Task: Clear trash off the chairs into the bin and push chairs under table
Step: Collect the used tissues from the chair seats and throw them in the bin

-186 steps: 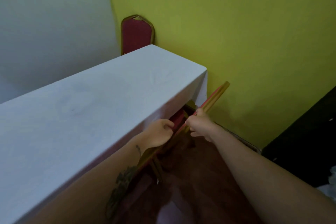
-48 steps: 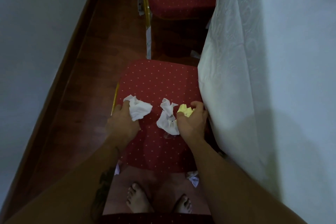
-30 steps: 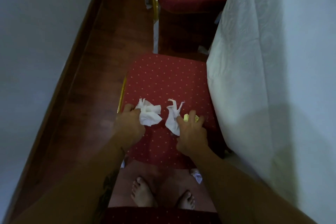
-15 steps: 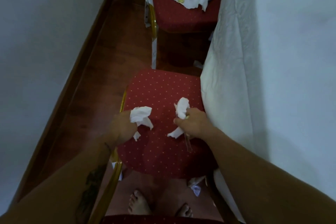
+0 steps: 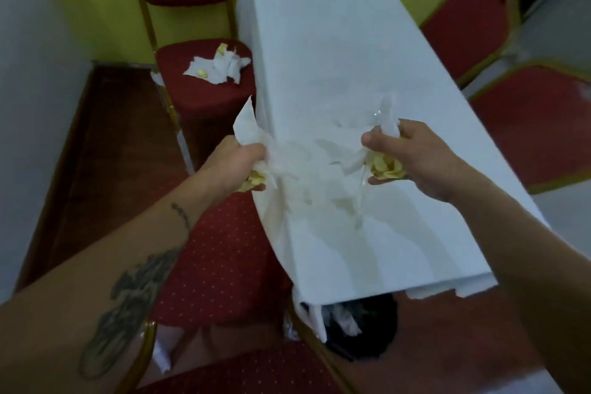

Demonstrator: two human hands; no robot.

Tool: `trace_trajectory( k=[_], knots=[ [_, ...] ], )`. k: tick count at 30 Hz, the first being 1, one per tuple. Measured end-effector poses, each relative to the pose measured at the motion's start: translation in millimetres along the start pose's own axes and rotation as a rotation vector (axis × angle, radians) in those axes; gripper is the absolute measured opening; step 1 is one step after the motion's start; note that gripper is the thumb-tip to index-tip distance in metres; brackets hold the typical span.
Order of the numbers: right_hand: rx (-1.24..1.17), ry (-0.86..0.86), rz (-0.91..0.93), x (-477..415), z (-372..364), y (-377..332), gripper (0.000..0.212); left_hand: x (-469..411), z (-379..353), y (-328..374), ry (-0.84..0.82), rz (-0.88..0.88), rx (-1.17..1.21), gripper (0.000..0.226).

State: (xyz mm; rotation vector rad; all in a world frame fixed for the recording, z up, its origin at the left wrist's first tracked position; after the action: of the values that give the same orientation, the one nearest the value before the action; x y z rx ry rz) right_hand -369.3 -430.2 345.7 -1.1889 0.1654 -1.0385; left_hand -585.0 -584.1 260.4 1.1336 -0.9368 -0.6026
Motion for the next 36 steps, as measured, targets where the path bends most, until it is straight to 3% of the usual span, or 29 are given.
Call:
trace_trajectory(
  k=[3, 6, 9, 13, 17, 21, 25, 29, 32, 34, 36],
  knots=[
    [-0.045, 0.112, -0.055, 31, 70, 35, 0.027, 9, -54, 36, -0.077, -0.045, 0.108, 0.019],
    [-0.071, 0.174, -0.12, 66, 131, 90, 0.033, 23, -126, 59, -0.182, -0.082, 0.01, 0.008],
    [-0.092, 0.18, -0.155, 90, 166, 137, 0.027, 31, -186, 64, -0.271, -0.081, -0.08, 0.01],
    [-0.106, 0.174, -0.199, 118, 214, 207, 0.037, 46, -287, 61, -0.368, -0.013, -0.199, 0.017],
    [-0.058, 0.112, -0.196, 127, 231, 258, 0.019, 62, -357, 40, -0.411, 0.102, -0.266, 0.016],
    [-0.042, 0.048, -0.197, 124, 231, 304, 0.018, 79, -398, 10, -0.436, 0.22, -0.3, 0.011],
    [-0.101, -0.049, -0.248, 117, 212, 345, 0.024, 82, -421, -7, -0.314, 0.226, -0.178, 0.015],
    [-0.088, -0.147, -0.29, 96, 175, 381, 0.047, 87, -426, -29, -0.296, 0.05, -0.245, 0.012],
    [-0.085, -0.222, -0.314, 81, 142, 415, 0.021, 101, -428, -63, -0.241, -0.115, -0.357, 0.017],
    [-0.063, -0.207, -0.369, 76, 128, 437, 0.021, 106, -432, -85, -0.226, -0.24, -0.33, 0.011],
    [-0.068, -0.213, -0.423, 67, 110, 461, 0.029, 105, -432, -123, -0.162, -0.188, -0.33, 0.007]
  ],
)
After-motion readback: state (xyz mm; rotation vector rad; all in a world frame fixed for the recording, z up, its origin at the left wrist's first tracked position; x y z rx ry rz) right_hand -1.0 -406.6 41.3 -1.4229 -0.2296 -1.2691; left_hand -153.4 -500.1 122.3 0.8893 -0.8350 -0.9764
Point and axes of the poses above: each hand's wrist, its own x-axis away from the middle knuckle, its own z-axis out of the back of the hand, y = z × x, the point moved 3 cm from there along -x, towards the middle knuckle, and after that the axes turned 4 degrees about -z, right-handed, at the moved point
